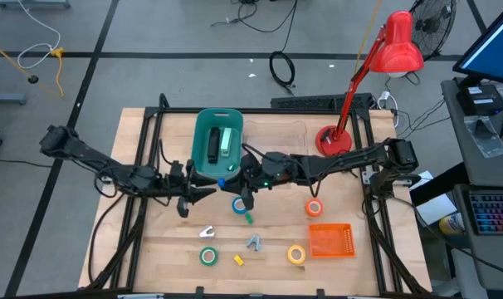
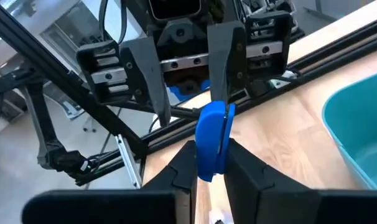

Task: Pick and place Stapler, Stapler remover, tape
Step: Put the mini blue stapler into the blue bin

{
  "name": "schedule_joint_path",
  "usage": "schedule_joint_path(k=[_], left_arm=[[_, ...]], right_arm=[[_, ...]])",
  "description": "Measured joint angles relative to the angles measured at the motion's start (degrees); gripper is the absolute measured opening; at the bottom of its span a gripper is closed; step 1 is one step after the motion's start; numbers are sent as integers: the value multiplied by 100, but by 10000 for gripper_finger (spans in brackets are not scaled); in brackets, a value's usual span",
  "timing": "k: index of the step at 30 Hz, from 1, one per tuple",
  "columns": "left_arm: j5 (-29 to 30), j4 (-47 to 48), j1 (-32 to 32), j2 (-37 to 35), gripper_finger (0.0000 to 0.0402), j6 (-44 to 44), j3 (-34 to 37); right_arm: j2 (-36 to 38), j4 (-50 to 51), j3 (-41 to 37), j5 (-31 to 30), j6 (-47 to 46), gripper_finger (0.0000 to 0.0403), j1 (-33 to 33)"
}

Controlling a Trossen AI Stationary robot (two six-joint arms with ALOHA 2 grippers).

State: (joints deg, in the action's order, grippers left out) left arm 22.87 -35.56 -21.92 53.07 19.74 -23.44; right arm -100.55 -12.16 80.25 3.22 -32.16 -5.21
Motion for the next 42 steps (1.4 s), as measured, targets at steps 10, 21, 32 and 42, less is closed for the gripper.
schedule_joint_path(k=[10,21,32,42], left_arm=[[-52,-526,197,356,145,255,0],[79,-515,232,388,145,655,0],[-122,-388,347,381,145,949,-7],[-397,-506,490,392,145,1235,-11]], right_arm=[[13,46,0,-4,136,44,16],[4,-48,0,-2,136,44,39],[-1,-343,-7,151,-57,44,42],[-11,-479,-4,287,-132,44,39]])
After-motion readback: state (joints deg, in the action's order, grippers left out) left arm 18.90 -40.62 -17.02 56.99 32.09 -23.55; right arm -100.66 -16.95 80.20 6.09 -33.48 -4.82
